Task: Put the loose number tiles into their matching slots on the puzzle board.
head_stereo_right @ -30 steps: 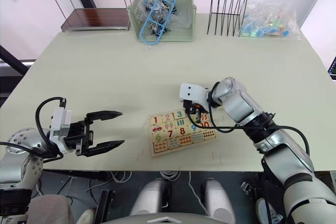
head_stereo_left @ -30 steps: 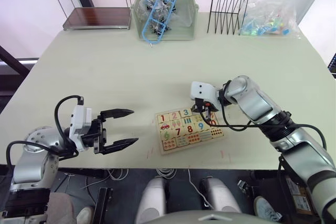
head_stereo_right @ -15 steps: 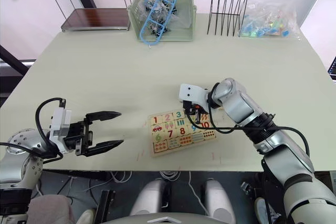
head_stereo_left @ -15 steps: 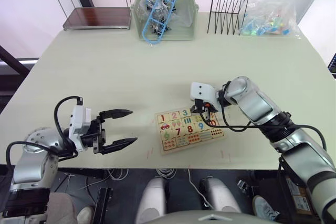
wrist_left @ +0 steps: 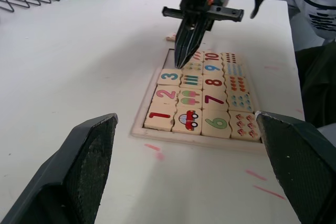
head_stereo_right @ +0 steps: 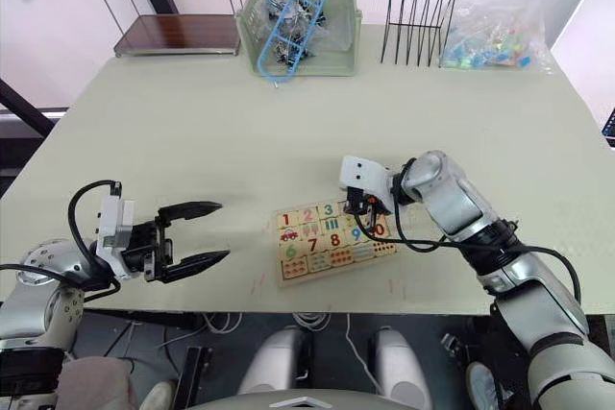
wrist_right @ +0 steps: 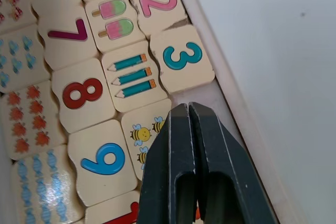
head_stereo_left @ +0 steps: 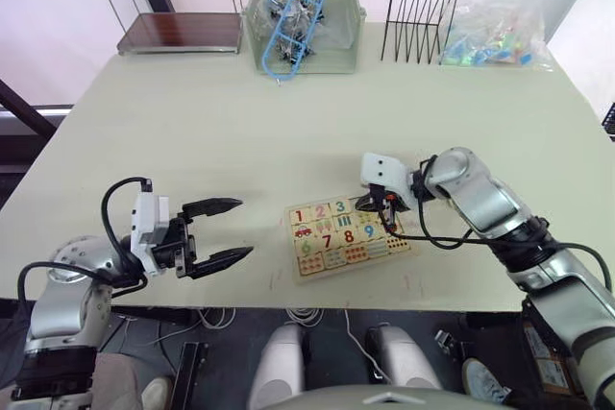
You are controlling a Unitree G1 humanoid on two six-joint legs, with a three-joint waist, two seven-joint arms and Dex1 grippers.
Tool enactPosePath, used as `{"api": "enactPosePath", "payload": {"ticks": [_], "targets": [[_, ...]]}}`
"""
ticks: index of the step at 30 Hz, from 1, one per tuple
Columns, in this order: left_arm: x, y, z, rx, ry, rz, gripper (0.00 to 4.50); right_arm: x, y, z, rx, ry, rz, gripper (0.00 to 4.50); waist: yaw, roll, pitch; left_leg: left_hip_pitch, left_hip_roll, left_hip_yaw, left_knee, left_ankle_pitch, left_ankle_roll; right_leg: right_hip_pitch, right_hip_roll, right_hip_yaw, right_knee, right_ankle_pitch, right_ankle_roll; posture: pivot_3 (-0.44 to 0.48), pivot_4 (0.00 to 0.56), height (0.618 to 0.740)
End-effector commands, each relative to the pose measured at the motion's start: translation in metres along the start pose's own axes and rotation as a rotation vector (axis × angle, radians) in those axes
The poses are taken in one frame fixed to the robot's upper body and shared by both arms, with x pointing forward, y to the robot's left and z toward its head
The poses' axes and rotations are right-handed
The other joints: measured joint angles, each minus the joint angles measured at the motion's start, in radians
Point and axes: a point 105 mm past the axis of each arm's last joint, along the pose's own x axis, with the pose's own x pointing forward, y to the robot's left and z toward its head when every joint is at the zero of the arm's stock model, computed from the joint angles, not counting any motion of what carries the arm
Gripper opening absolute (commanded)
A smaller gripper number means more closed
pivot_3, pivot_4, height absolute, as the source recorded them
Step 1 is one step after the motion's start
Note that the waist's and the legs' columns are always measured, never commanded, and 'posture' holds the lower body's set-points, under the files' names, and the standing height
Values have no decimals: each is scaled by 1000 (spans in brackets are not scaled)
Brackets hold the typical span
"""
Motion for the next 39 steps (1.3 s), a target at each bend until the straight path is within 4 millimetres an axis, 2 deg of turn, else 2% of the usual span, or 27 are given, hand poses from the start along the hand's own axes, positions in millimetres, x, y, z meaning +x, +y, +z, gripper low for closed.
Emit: {"api": "enactPosePath", "payload": {"ticks": [1, 6, 12, 18, 24, 25, 29, 30, 31, 32, 34, 39], "targets": [[-7, 5, 2, -7, -17, 70, 4500, -25, -6, 19, -13, -136, -96, 43, 0, 0, 0, 0, 0, 0, 0, 0, 0, 0, 0, 0, 0, 0, 0, 0, 150, 740], [-9, 9, -3, -37, -1, 143, 4500, -55, -5, 14, 38, -233, -230, 43, 4, 0, 0, -2, 0, -2, 0, 0, 0, 0, 0, -1, -1, 0, 0, 0, 150, 740], [-10, 15, -8, -44, 4, 208, 4500, -90, -7, -10, 128, -354, -432, 43, 4, -1, 0, -1, -1, -3, 1, 0, 0, 1, 0, -2, -1, 0, 0, 0, 150, 740], [-15, 18, -22, -69, 60, 290, 4500, -126, 7, -56, 236, -413, -631, 43, 3, -1, -1, 0, -1, -5, 0, 0, 0, 3, 0, -2, -1, 0, 0, 0, 150, 740], [-20, 19, -27, -80, 71, 351, 4500, -156, 25, -89, 301, -448, -757, 43, 2, -1, -1, 2, -1, -5, 1, 0, 0, 5, 0, -2, -1, 0, 0, 0, 150, 740], [-21, 19, -28, -83, 69, 365, 4500, -160, 31, -96, 312, -448, -770, 548, 2, -1, -1, 3, -1, -4, 1, 0, 0, 6, 0, -2, -1, 0, 0, 0, 150, 740], [-25, 19, -33, -91, 66, 419, 4500, -178, 52, -123, 365, -445, -840, 2064, 3, -1, -1, 9, -1, -3, 0, 0, 0, 10, 0, -1, -1, -1, -1, 0, 150, 740], [-25, 18, -34, -92, 66, 430, 4500, -182, 56, -128, 376, -446, -858, 2623, 3, -1, -1, 10, -1, -3, 0, 0, 0, 11, 0, -1, -1, -1, -1, 0, 150, 740], [-26, 18, -35, -93, 62, 441, 4500, -185, 62, -133, 387, -446, -867, 2959, 2, -1, -1, 10, -1, -3, 0, 0, 0, 12, 0, -1, -1, -2, -2, 0, 150, 740], [-27, 18, -35, -95, 57, 452, 4500, -186, 68, -137, 396, -443, -874, 3587, 2, -1, -1, 10, 0, -2, 0, 0, 0, 12, 0, 0, -1, -2, -3, 0, 150, 740], [-28, 18, -35, -93, 53, 471, 4500, -187, 77, -144, 414, -442, -883, 4356, 2, -1, -1, 12, 0, -1, 0, 0, 0, 13, 0, 1, -1, -2, -3, 0, 150, 740], [-31, 17, -36, -91, 44, 500, 4500, -186, 91, -149, 431, -452, -904, 4438, 0, -1, -1, 13, 0, 0, 0, 0, 0, 13, 0, 2, -1, -2, -3, 0, 150, 740]]}}
